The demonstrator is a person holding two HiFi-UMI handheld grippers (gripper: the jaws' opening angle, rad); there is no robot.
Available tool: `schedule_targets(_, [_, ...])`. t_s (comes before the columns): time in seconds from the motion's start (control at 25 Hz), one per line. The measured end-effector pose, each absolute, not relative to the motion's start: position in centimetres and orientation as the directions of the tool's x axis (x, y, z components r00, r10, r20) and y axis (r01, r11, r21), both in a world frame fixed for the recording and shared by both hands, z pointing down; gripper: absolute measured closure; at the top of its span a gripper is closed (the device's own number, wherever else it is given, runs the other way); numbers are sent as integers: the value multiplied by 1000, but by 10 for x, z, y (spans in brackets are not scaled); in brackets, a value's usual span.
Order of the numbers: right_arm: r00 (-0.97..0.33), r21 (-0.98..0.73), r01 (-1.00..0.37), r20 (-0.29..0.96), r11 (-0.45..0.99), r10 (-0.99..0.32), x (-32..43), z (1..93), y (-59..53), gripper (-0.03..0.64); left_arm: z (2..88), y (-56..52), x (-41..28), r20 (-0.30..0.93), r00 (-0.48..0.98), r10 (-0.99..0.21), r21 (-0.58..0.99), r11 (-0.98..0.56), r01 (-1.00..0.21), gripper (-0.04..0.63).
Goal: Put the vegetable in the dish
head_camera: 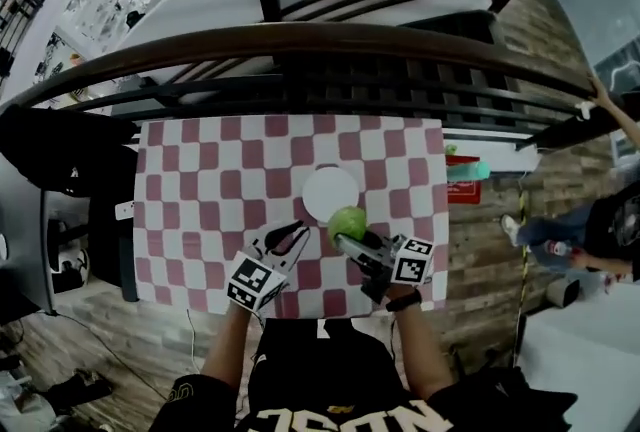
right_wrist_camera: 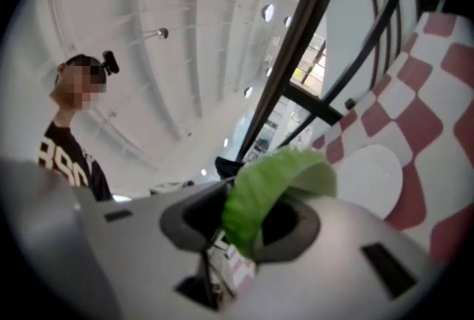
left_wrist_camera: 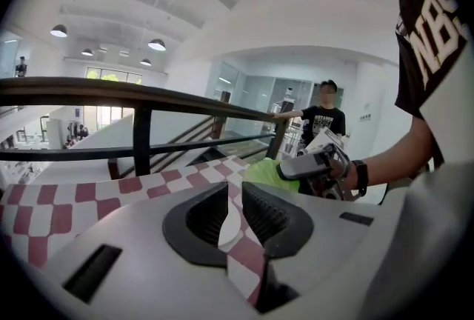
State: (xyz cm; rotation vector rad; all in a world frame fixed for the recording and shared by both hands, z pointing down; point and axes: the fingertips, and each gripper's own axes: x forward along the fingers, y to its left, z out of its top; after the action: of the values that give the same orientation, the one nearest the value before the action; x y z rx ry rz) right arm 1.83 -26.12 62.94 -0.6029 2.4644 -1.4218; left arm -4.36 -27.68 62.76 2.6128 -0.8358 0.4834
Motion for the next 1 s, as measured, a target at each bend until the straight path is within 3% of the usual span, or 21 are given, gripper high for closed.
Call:
schedule_targets(0.16, [-898, -889, -50, -159, 455, -411, 19, 630, -280, 486, 644, -288, -28, 482, 829, -285, 282, -845, -454, 465])
schedule_targets(0.32, [-915, -845, 93, -281, 526, -289, 17, 626, -283, 486, 642, -283, -4, 497, 864, -83, 243, -942, -230, 200])
schedule_targets(0.4, [-923, -824, 151, -315, 546, -221, 14, 623, -283, 486, 645, -285, 6, 515, 856, -34, 196, -968, -156, 137])
schedule_targets(0.64, [-928, -789, 252, -360, 561, -90, -5, 615, -282, 486, 652, -286, 25, 530, 845, 78, 111, -994, 23, 121])
schedule_targets(0.84, [-942, -771, 246, -333, 588, -42, -6, 617, -283, 486, 658, -287, 25, 537, 836, 112, 153, -988, 33, 127])
schedule_targets(1.0, [-990, -779, 120, -141, 615, 15, -9, 639, -281, 458, 672, -291, 22, 559, 822, 110, 203, -979, -7, 133])
